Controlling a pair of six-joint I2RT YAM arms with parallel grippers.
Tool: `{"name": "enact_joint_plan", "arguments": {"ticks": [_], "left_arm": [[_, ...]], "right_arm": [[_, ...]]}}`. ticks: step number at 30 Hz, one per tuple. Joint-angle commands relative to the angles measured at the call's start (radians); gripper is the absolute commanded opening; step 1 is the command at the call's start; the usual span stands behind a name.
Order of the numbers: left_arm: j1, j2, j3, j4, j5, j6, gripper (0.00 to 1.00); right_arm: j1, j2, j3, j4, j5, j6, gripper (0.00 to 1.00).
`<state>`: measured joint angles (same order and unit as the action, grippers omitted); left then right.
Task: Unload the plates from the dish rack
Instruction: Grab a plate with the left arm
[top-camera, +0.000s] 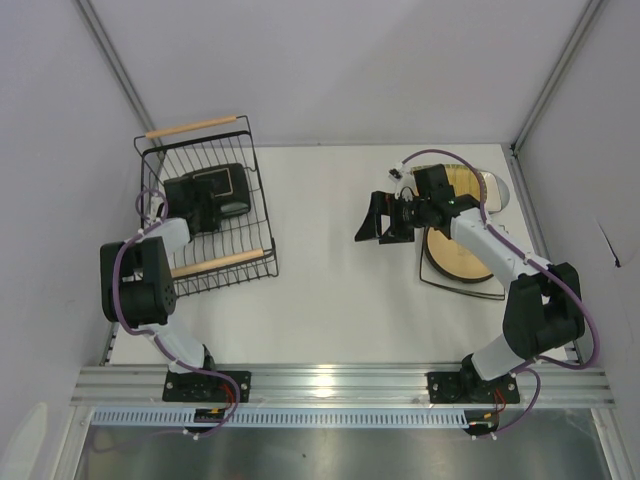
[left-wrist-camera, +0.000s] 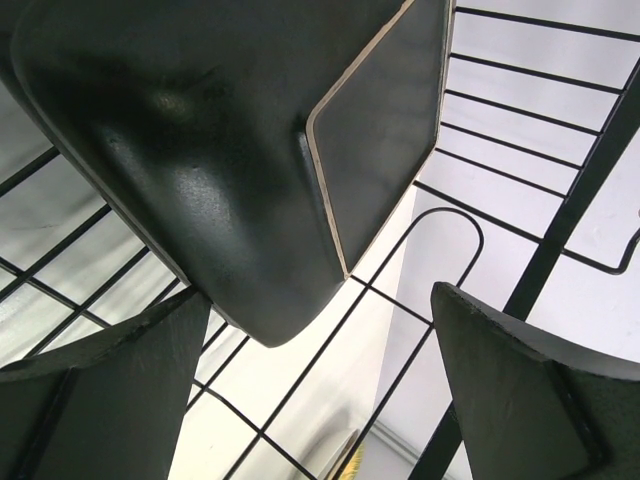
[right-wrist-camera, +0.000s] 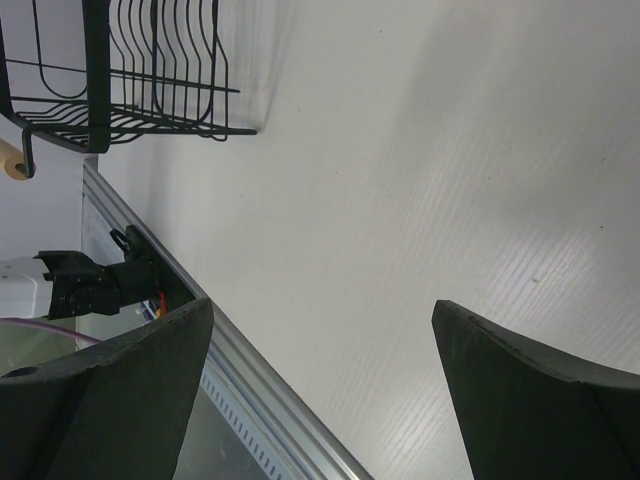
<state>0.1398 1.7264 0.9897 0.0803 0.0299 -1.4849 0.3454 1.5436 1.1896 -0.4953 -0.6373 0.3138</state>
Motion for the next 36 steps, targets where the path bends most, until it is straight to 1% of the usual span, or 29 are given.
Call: {"name": "enact_joint_plan", "arguments": {"ticks": [1, 4, 7, 10, 11, 14, 18, 26, 31, 36], "left_arm": [[0.007, -0.034, 0.020, 0.100, -0.007, -0.021, 0.96], [0.006, -0.062, 0.003, 0.162, -0.016, -0.015, 0.96], [0.007, -0.071, -0.006, 0.206, -0.021, -0.012, 0.92], [0.007, -0.079, -0.036, 0.294, -0.021, -0.015, 0.84], [0.007, -0.079, -0.052, 0.315, -0.022, -0.017, 0.78], [0.006, -0.090, -0.088, 0.392, -0.027, -0.014, 0.72], [0.007, -0.125, -0.115, 0.437, -0.071, 0.014, 0.69], [0.007, -0.197, -0.178, 0.503, -0.087, 0.060, 0.68], [0.007, -0.171, -0.172, 0.486, -0.105, 0.066, 0.66], [0.007, -0.128, -0.151, 0.467, -0.097, 0.049, 0.61]], "right_arm": [[-0.002, -0.033, 0.001, 0.014, -0.007, 0.001, 1.00], [-0.002, -0.027, -0.001, 0.021, -0.013, 0.004, 1.00], [0.000, -0.017, 0.001, 0.024, -0.015, 0.005, 1.00], [0.000, -0.017, -0.002, 0.026, -0.012, 0.004, 1.00], [0.000, -0.019, -0.002, 0.023, -0.010, 0.004, 1.00], [0.001, -0.017, -0.002, 0.020, -0.010, 0.001, 1.00], [0.000, -0.010, 0.001, 0.017, -0.012, -0.001, 1.00], [0.004, 0.004, 0.002, 0.026, -0.019, 0.005, 1.00], [0.009, 0.009, 0.007, 0.023, -0.024, 0.005, 1.00], [0.007, 0.004, 0.007, 0.012, -0.019, 0.001, 1.00]]}}
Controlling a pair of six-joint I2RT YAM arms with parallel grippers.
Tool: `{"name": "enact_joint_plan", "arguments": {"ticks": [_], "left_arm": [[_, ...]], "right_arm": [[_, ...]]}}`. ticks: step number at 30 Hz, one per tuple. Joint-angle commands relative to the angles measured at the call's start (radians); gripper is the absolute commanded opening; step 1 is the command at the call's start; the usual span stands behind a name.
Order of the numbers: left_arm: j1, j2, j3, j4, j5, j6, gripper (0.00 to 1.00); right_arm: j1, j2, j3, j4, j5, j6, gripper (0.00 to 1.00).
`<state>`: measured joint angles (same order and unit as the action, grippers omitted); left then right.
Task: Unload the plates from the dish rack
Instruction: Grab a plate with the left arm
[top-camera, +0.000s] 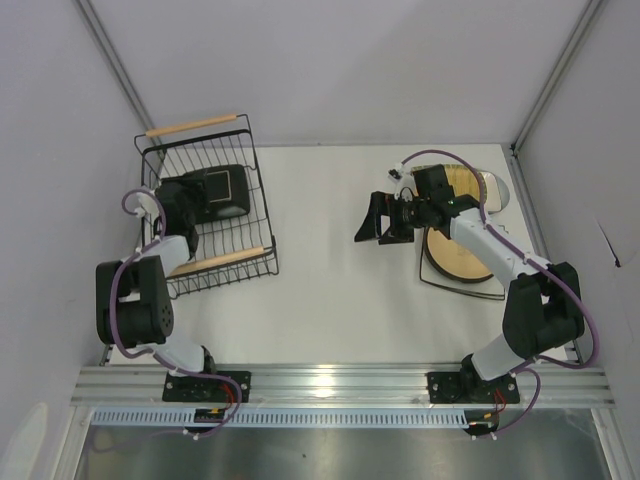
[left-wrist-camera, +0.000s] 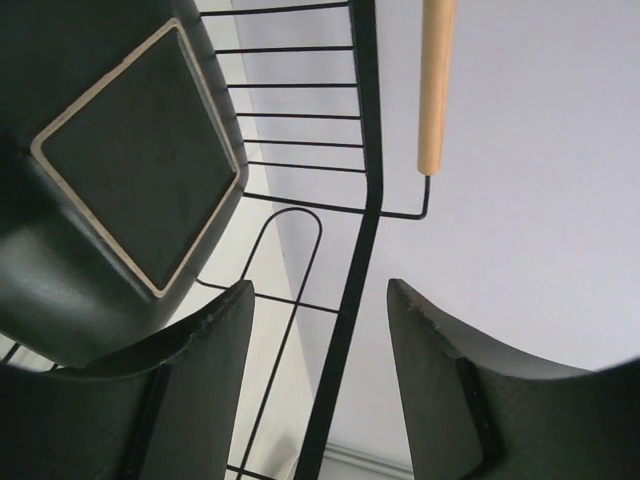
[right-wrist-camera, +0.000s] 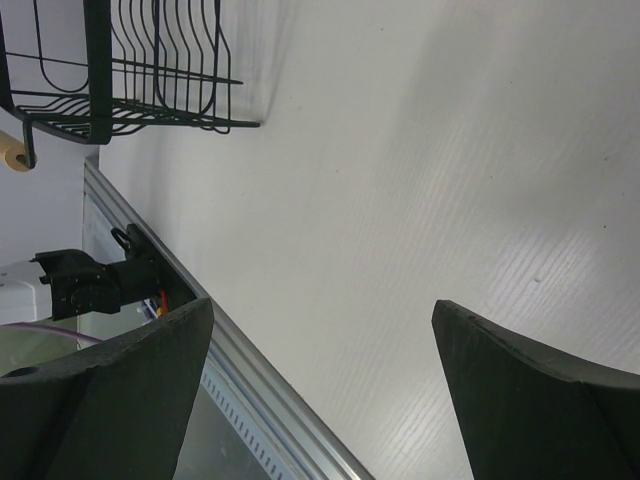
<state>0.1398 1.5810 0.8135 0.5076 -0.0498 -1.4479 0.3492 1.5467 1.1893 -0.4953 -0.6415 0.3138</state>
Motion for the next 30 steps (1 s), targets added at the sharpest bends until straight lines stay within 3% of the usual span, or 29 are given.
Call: {"name": "enact_joint_plan", "arguments": {"ticks": [1, 3, 11, 17, 24, 30], "left_arm": [[0.007, 0.013, 0.024, 0.036, -0.015, 0.011, 0.61], [0.001, -0.004, 0.023, 0.008, -0.013, 0.011, 0.60], [0.000, -0.007, 0.151, -0.447, 0.008, 0.009, 0.67], [-0.002, 0.040, 0.187, -0.529, 0.022, 0.003, 0.67], [-0.002, 0.112, 0.395, -0.897, -0.004, 0.056, 0.67], [0.000, 0.149, 0.429, -0.917, -0.018, 0.050, 0.66]], "right_arm": [[0.002, 0.001, 0.006, 0.011, -0.014, -0.001, 1.00], [0.004, 0.000, 0.004, 0.008, -0.012, -0.001, 1.00], [0.008, 0.007, 0.001, 0.021, -0.020, 0.008, 1.00], [0.011, -0.005, -0.008, 0.018, -0.014, 0.010, 1.00], [0.016, -0.020, -0.023, 0.038, -0.017, 0.027, 1.00], [0.017, -0.034, -0.057, 0.051, -0.017, 0.028, 1.00]]}}
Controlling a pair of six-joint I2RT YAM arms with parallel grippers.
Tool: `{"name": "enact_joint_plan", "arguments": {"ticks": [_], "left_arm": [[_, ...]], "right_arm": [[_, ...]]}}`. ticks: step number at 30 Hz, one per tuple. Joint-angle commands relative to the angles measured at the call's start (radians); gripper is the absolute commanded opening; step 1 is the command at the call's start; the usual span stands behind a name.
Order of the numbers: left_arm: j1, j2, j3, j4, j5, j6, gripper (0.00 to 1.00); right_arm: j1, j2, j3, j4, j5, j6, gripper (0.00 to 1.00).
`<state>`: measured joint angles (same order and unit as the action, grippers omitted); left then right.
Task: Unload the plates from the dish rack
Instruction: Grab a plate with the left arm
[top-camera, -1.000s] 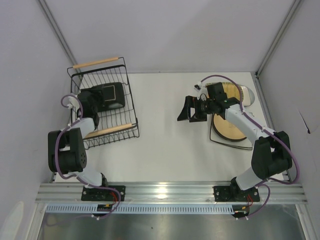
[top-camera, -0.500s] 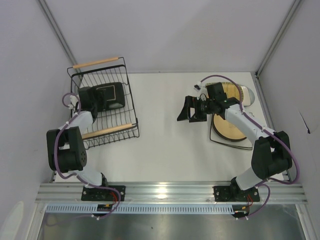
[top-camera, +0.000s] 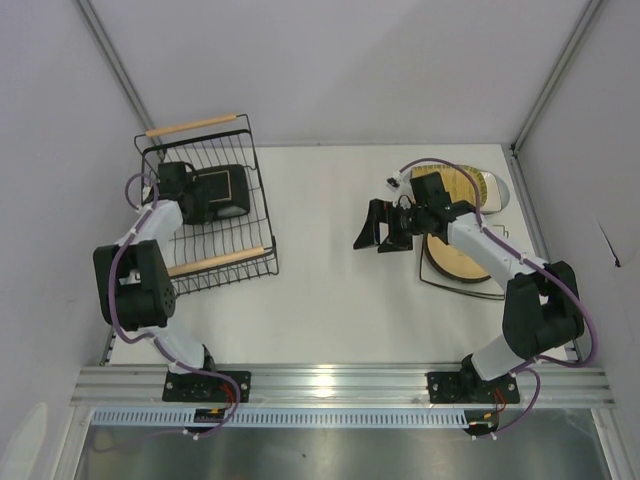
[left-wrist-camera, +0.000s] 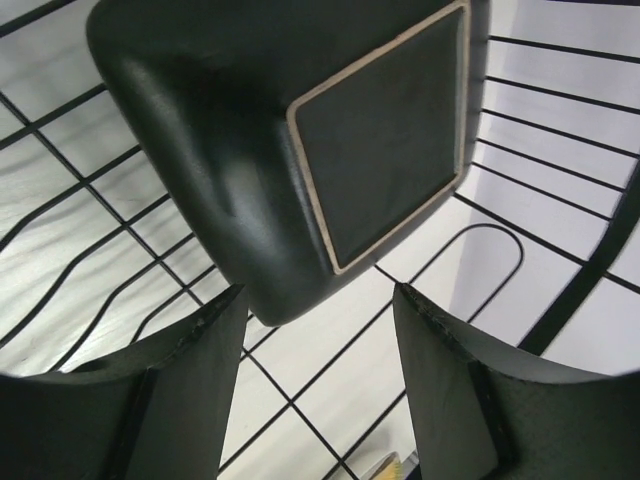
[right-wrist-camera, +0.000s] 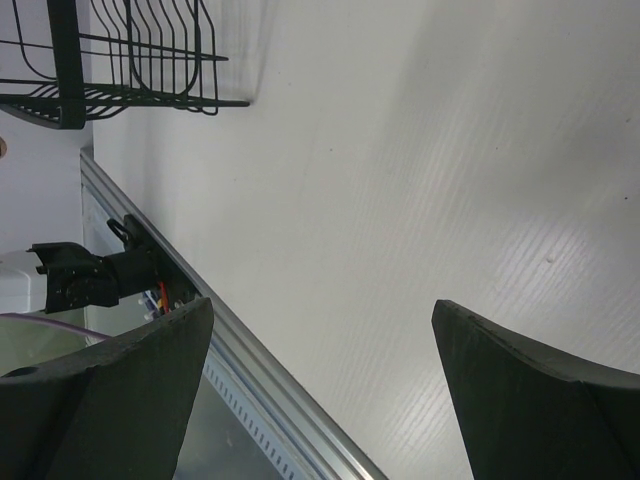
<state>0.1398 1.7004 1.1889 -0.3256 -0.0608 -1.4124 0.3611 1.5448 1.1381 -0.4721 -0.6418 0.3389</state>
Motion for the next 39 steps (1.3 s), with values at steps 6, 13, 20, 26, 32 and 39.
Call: {"name": "enact_joint_plan", "arguments": {"ticks": [6, 13, 20, 26, 32, 39], "left_arm": [[-0.009, 0.070, 0.123, -0.205, -0.005, -0.006, 0.65], [-0.009, 0.107, 0.162, -0.245, -0.027, -0.022, 0.64], [-0.009, 0.148, 0.144, -0.161, -0.005, -0.028, 0.64], [-0.011, 0.134, 0.042, 0.038, 0.010, -0.022, 0.65], [-0.009, 0.123, -0.020, 0.155, 0.019, -0.023, 0.65], [-0.008, 0.096, -0.044, 0.223, 0.018, -0.014, 0.64]], "right_arm": [[-0.001, -0.040, -0.003, 0.024, -0.015, -0.001, 1.00], [-0.004, -0.038, -0.011, 0.030, -0.021, 0.002, 1.00], [-0.007, -0.043, -0.012, 0.023, -0.016, -0.005, 1.00], [-0.008, -0.038, -0.008, 0.021, -0.016, -0.006, 1.00], [-0.014, -0.035, -0.006, 0.016, -0.016, -0.009, 1.00], [-0.014, -0.031, -0.006, 0.018, -0.018, -0.008, 1.00]]}}
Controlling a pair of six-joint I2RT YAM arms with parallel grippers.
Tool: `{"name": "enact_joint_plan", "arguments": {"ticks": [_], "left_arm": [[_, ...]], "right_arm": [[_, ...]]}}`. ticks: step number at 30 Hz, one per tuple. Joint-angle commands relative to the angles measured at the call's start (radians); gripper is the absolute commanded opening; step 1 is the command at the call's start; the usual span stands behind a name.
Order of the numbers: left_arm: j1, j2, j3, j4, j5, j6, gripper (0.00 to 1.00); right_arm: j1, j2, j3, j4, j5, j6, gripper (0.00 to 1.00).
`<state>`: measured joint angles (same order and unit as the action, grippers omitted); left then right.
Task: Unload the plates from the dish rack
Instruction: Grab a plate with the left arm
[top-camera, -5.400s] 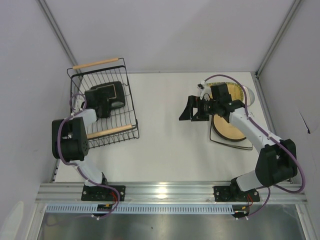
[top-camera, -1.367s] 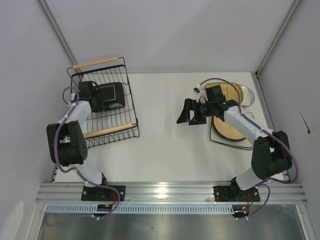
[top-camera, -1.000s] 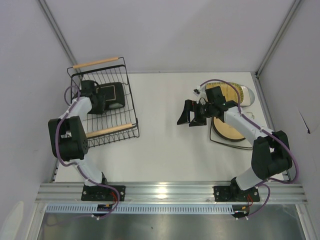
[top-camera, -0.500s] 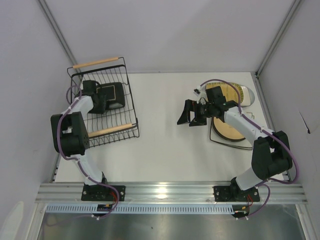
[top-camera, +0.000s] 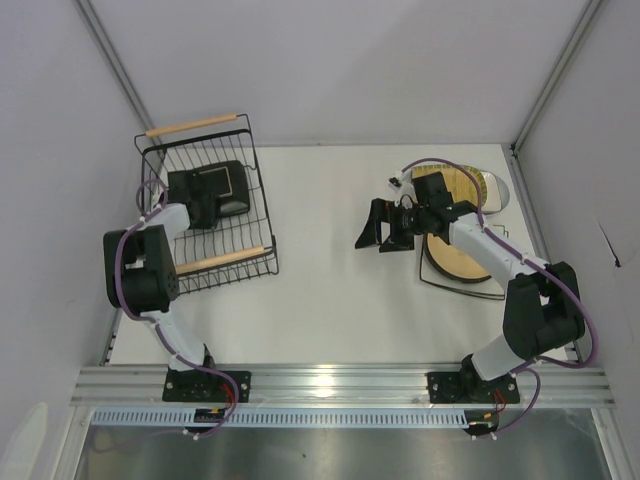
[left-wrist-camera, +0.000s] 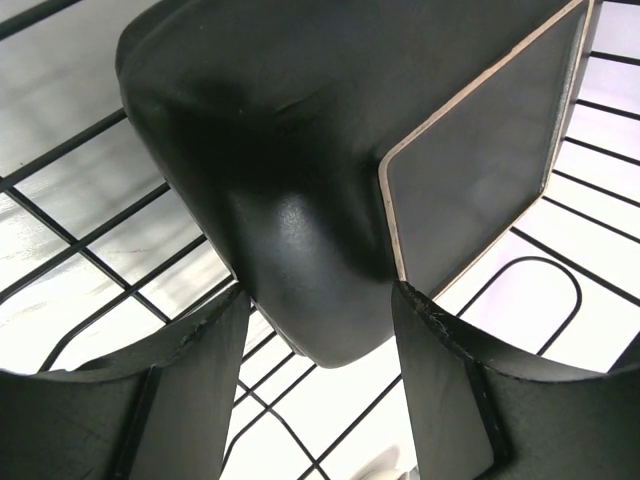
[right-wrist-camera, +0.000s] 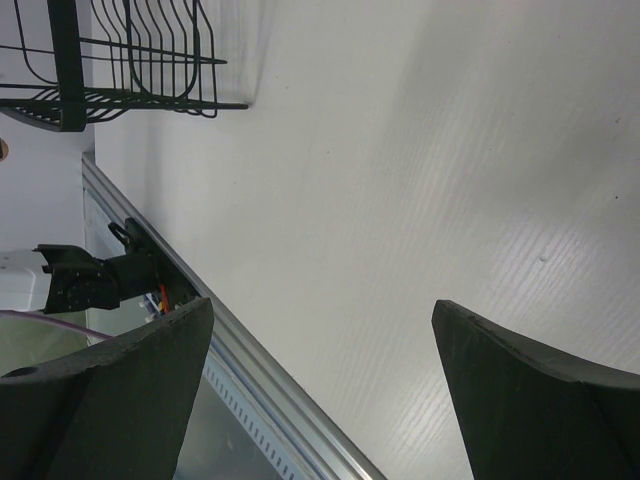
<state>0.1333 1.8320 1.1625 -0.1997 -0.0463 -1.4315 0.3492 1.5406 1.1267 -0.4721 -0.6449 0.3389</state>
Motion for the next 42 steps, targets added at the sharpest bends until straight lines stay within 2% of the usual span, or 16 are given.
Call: {"name": "enact_joint_plan", "arguments": {"ticks": [1, 8, 18, 31, 38, 42], "left_arm": [[-0.001, -0.054, -0.021, 0.103, 0.002, 0.006, 0.64], [-0.001, -0.140, -0.024, 0.137, -0.015, 0.020, 0.63], [-0.003, -0.160, -0.032, 0.195, -0.032, 0.040, 0.61], [-0.003, -0.252, -0.254, 0.663, -0.066, 0.075, 0.54], [-0.003, -0.229, -0.299, 0.802, -0.047, 0.080, 0.54], [-0.001, -0.205, -0.320, 0.896, -0.041, 0.066, 0.47]], "right_arm": [[-0.004, -0.027, 0.005, 0.020, -0.015, -0.008, 1.00], [-0.004, -0.017, 0.005, 0.024, -0.019, -0.005, 1.00], [-0.006, -0.025, 0.002, 0.021, -0.016, -0.009, 1.00], [-0.004, -0.017, 0.007, 0.013, -0.018, -0.008, 1.00], [-0.003, -0.004, 0.015, 0.006, -0.015, -0.011, 1.00], [-0.001, 0.006, 0.022, 0.000, -0.012, -0.014, 1.00]]}}
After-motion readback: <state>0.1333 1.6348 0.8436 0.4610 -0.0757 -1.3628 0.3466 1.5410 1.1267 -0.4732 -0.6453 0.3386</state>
